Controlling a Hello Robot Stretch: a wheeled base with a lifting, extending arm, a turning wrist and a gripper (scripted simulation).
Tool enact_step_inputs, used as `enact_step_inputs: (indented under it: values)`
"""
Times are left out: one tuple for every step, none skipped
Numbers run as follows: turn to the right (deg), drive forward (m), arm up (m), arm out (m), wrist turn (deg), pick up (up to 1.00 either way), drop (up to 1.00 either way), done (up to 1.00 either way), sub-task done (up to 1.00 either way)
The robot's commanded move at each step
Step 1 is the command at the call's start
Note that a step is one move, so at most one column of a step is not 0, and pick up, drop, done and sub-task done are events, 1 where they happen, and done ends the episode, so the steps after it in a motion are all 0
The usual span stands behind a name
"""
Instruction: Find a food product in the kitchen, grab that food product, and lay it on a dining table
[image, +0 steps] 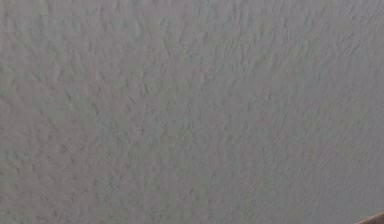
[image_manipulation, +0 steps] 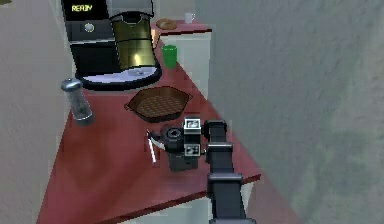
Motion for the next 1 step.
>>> enact_step_inputs:
  values:
    - [0.0, 0.00, 0.10, 0.00, 0.0, 0.00, 0.00, 0.00, 0.00]
